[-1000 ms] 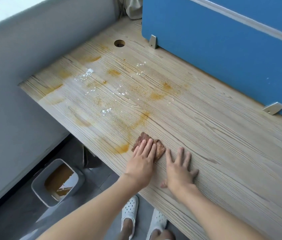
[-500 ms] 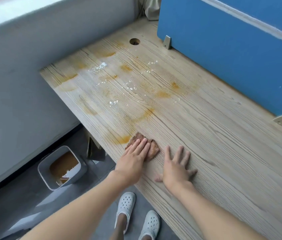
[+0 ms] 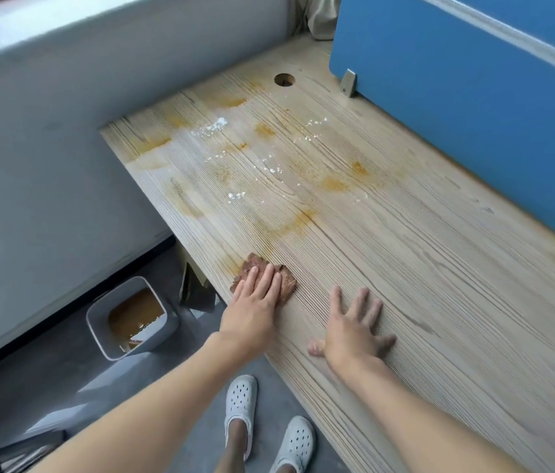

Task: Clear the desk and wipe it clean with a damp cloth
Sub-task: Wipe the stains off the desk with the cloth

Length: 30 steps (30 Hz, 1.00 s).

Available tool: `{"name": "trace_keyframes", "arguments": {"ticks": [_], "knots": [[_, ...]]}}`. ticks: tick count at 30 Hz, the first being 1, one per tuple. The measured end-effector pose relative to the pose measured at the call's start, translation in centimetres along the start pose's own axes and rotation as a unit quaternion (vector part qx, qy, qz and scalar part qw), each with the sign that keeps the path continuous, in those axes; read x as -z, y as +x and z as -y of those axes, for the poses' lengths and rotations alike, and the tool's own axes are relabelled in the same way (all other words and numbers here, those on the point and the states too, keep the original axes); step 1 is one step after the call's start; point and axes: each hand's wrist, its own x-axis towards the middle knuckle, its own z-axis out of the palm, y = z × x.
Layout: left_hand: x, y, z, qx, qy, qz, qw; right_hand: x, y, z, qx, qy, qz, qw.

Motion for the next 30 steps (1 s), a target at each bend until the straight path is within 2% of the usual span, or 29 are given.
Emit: {"name": "trace_keyframes", "arguments": {"ticks": [6,10,14,20,25,28,30], "knots": [[0.7,0.9,0.8,-0.061,0.040,0.012,0.997,1.0,1.6,-1.2,0.032,0.000,-0.006,0.999],[1.3,3.6,-1.2,-0.049,0.013,0.012,0.999,1.0,2.2,-1.0,0.030,0.003,0.008,1.000],[-0.3,2.8,-1.8,-0.106,0.047,0.006,0.993,0.8,2.2,-1.0,0.026,0.004,0.000,1.000],[2.6,8.6,-3.8,-0.081,0.011,0.012,0.997,0.9,2.4,-1.0,0.025,-0.002,0.011,1.000],[1.6,8.5,-3.1,-0.124,0.031,0.016,0.992,2.3,2.7,-1.5,0.040,0.003,0.009,0.999],[3.2,11.0,-4.2,-0.100,0.014,0.020,0.995,4.5,4.6,-3.3,-0.007,0.055,-0.036,0.998],[3.1,11.0,-5.5,-0.098,0.022,0.022,0.995,5.1,5.7,-4.3,-0.063,0.087,-0.027,0.994]]}}
